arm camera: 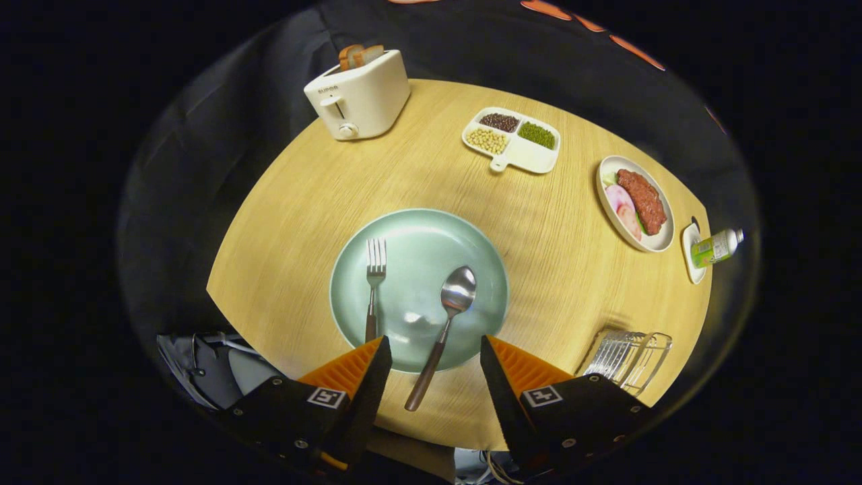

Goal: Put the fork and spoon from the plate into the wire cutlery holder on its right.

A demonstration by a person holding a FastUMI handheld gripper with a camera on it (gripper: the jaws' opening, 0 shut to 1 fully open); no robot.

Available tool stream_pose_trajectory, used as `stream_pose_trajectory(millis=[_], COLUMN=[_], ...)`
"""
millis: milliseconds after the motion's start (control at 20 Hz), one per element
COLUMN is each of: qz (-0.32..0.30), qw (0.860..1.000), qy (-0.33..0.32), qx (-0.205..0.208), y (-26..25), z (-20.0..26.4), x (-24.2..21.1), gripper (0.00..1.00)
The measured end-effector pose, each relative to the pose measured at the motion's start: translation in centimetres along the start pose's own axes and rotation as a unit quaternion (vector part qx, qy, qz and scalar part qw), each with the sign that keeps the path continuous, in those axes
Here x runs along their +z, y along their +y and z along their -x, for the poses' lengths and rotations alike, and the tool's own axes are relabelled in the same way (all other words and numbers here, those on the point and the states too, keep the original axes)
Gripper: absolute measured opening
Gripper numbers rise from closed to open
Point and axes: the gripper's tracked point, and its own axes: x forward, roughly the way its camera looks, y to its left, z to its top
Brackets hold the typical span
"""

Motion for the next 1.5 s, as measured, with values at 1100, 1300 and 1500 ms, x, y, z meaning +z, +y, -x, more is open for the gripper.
stream_pose_trajectory(millis=[1100, 1300, 1500], qz=[-0.072, -0.098, -0.101], qw=[0.991, 0.99, 0.991], qy=[0.109, 0.106, 0.085], qx=[-0.026, -0.002, 0.003], y=[-0.2, -0.2, -0.4], z=[-8.1, -8.2, -7.9], x=[-3.1, -3.0, -2.9], gripper=[0.13, 0.07, 0.07])
